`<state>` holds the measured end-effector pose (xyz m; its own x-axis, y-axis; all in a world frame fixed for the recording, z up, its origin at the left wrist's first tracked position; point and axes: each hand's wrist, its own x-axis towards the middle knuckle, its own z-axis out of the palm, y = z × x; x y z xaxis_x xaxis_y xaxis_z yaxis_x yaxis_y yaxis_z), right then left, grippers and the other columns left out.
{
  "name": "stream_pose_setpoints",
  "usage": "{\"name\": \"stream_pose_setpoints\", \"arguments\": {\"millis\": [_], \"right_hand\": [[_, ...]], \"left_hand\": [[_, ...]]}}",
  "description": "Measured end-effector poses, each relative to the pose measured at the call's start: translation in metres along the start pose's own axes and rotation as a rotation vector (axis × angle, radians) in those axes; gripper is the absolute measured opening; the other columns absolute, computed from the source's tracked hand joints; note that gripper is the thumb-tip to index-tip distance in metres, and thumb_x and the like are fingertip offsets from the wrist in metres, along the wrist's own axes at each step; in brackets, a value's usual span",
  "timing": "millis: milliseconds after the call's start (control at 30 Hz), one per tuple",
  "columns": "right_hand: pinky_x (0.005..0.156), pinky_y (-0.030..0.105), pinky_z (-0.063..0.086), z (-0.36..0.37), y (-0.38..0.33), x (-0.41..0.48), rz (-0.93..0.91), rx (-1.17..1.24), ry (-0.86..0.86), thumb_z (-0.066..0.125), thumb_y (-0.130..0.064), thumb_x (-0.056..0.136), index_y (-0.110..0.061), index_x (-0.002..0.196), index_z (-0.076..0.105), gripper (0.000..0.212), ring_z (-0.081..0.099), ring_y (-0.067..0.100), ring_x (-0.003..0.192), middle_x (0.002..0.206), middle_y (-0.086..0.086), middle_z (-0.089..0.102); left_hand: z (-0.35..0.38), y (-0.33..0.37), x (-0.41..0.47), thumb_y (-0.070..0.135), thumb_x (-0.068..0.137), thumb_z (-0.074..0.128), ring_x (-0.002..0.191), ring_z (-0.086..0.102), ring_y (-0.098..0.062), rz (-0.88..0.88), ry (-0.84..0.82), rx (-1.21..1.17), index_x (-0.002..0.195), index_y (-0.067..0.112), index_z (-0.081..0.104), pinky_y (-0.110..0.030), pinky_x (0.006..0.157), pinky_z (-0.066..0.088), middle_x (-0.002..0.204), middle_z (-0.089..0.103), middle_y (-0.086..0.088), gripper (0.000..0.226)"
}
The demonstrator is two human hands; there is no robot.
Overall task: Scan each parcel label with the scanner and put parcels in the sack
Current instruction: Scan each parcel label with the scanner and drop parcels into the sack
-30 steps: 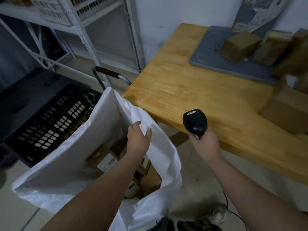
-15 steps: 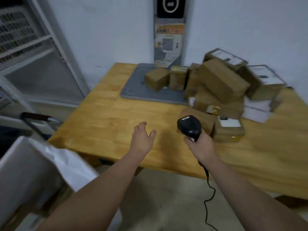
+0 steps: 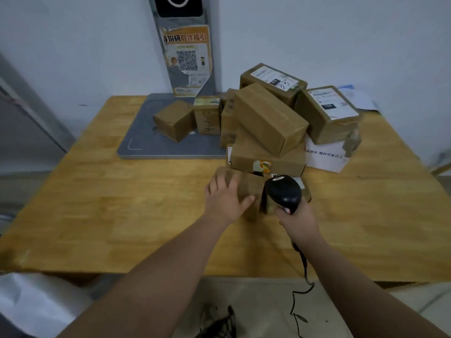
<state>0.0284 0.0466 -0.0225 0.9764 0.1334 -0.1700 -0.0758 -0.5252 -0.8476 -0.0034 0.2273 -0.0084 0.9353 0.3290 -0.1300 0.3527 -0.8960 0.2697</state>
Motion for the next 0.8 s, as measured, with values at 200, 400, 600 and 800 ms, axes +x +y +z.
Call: {"name": "stream_pose_setpoints", "arguments": {"millis": [200,400,600,800], "right_hand": [[0.066,0.037,0.054,0.012,-0.002,0.010,0.053,0.054,0.045,0.067,-0.016,0.084,-0.014,0.102,0.059,0.020,0.065,0.025,0.078,0.079,0.004,0.065],[0.065,0.028,0.048,0.029,-0.010,0.003,0.030,0.102,0.036,0.069,-0.019,0.085,-0.013,0.106,0.058,0.024,0.064,0.020,0.080,0.085,0.003,0.065],[0.084,0.034,0.051,0.046,-0.019,-0.005,0.010,0.246,-0.059,0.071,-0.020,0.085,-0.021,0.108,0.061,0.025,0.062,0.017,0.099,0.099,-0.001,0.066],[0.095,0.046,0.052,0.069,-0.030,-0.017,0.089,0.511,-0.176,0.071,-0.018,0.086,-0.027,0.101,0.065,0.019,0.068,0.018,0.100,0.097,-0.001,0.072]], "left_hand": [[0.002,0.002,0.035,0.083,0.079,0.035,0.146,-0.014,-0.035,0.025,-0.274,0.094,0.149,0.047,-0.009,-0.067,0.112,0.003,0.161,-0.012,-0.002,0.090],[-0.014,-0.038,0.023,0.059,0.077,0.068,0.139,0.008,-0.034,0.156,-0.261,0.144,0.148,0.050,0.008,-0.062,0.112,0.020,0.152,0.005,-0.004,0.093],[0.008,-0.078,-0.015,0.040,0.096,0.053,0.144,0.018,-0.029,0.132,-0.132,-0.486,0.134,0.028,0.045,-0.036,0.112,0.029,0.158,0.008,-0.007,0.041],[-0.003,-0.075,-0.011,0.060,0.076,0.070,0.129,0.040,-0.030,-0.589,0.147,-0.937,0.134,0.014,0.035,-0.044,0.104,0.040,0.132,0.040,-0.007,0.082]]}}
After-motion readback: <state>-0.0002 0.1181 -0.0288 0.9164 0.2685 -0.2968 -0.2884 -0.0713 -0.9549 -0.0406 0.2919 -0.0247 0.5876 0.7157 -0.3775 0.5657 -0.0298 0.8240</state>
